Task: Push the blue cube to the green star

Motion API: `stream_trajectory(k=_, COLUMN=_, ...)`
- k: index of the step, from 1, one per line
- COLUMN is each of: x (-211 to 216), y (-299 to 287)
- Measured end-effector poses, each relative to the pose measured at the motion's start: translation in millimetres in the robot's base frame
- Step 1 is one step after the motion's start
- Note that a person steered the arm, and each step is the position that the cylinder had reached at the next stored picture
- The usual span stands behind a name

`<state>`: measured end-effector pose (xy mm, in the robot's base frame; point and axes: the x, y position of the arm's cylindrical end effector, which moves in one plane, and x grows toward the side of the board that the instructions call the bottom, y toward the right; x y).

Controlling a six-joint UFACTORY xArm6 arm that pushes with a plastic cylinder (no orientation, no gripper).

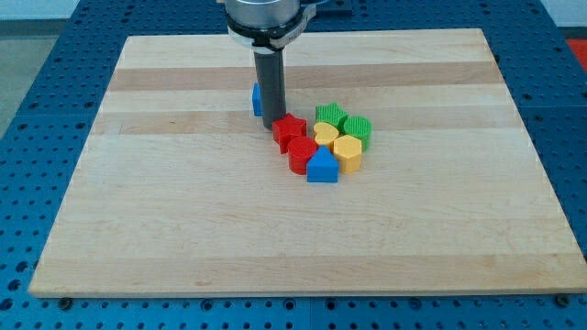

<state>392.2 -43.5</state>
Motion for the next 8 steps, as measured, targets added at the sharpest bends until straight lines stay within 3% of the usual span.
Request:
stream_trajectory(k=3, x=-5.7, y=-41.6)
stream_trajectory(k=5, x=-55.2, y=-86.5)
stream_trajectory(k=8, x=-57.6, y=-20.0)
